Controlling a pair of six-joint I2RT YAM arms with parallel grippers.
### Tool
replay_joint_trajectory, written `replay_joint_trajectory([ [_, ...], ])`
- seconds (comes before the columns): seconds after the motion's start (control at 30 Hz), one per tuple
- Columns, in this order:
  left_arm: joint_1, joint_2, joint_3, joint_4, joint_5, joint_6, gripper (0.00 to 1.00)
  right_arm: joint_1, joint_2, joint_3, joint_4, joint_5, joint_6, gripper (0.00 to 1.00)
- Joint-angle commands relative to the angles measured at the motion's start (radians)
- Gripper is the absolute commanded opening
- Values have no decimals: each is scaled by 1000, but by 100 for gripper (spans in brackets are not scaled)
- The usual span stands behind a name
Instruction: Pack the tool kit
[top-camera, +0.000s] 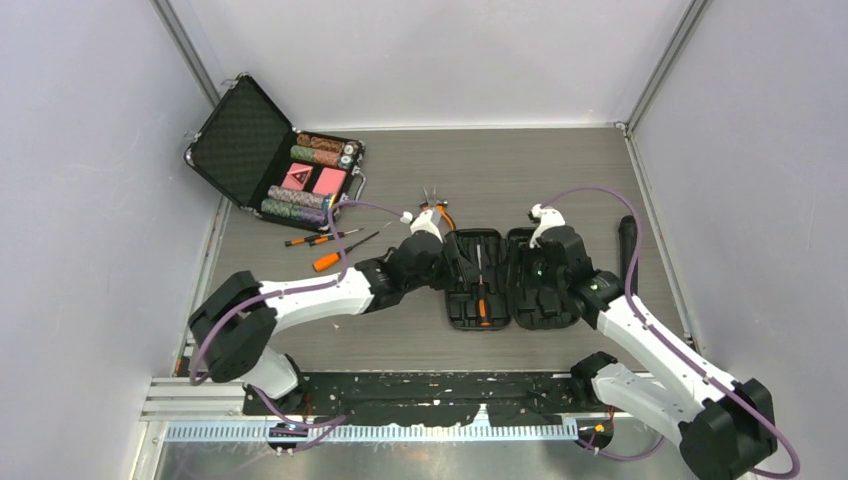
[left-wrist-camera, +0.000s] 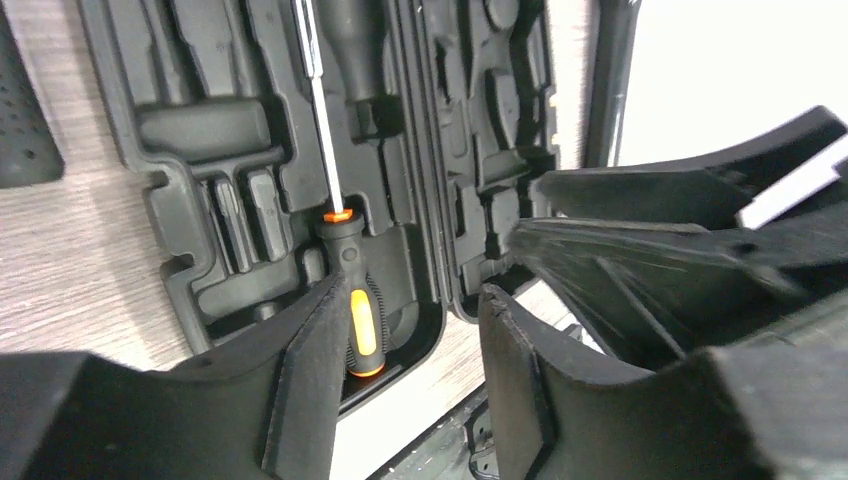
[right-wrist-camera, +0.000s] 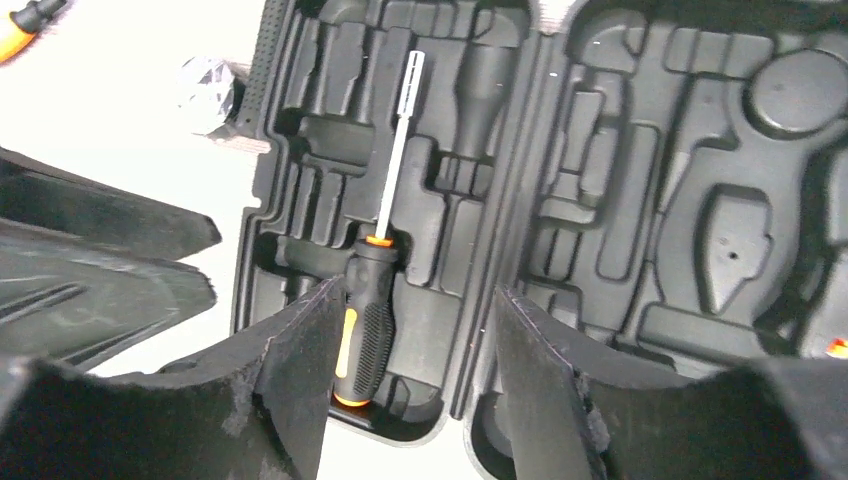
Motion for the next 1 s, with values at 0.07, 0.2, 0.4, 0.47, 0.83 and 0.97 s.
replay_joint_trajectory([
  [0.07, 44, -116, -12, -70, -94, 162, 57, -3, 136, 107, 71, -136, 12, 52],
  [0.2, 42, -119, 25, -114, -74, 252, 59, -3, 231, 164, 69, -128, 5, 49],
  [0.4, -42, -59, 118, -111, 11, 400, 42, -3, 372, 256, 62, -122, -4, 45],
  [0.47, -65, -8, 158, -112, 44, 429, 38, -5, 412, 280, 65, -112, -2, 43],
  [0.83, -81, 161, 227, -114, 177, 391, 20, -46, 628, 406, 88, -145, 4, 34],
  [0.97, -74, 191, 245, -157, 188, 373, 16, -52, 696, 440, 97, -168, 13, 33],
])
